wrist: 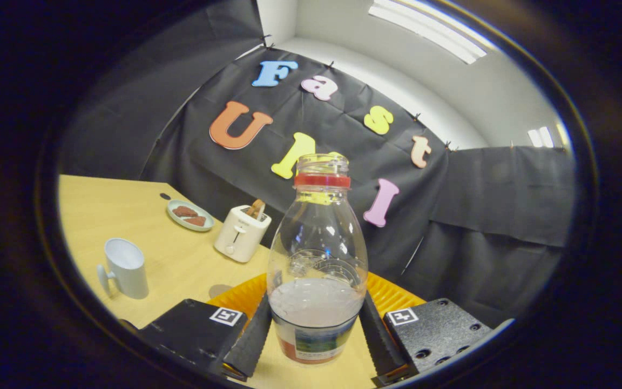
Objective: Take the bottle from table, then pour the juice into the cup, finally place the bottle on the coaster
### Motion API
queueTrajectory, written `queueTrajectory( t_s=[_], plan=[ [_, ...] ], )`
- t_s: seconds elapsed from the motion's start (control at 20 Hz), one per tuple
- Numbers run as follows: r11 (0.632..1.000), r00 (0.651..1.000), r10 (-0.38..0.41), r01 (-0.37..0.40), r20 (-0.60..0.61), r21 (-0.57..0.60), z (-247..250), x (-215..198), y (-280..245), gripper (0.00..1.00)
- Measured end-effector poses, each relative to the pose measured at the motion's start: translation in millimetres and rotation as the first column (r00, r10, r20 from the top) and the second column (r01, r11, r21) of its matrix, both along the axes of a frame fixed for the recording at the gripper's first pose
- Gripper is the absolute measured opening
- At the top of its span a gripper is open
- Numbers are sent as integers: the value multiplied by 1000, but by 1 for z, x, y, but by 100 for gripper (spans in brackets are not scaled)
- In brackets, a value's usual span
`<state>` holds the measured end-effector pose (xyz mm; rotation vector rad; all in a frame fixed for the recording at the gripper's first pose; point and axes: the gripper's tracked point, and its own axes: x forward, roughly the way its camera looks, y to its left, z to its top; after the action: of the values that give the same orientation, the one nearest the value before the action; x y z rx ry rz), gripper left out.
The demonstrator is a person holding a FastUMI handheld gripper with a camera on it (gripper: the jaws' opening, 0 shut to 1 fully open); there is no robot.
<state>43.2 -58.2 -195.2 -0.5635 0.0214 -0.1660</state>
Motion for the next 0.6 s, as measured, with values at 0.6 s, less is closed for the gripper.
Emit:
queueTrajectory(
  t_s=[0.6],
  plan=[
    [880,998,13,-38,-54,-474,-15,8,69,82]
  ],
)
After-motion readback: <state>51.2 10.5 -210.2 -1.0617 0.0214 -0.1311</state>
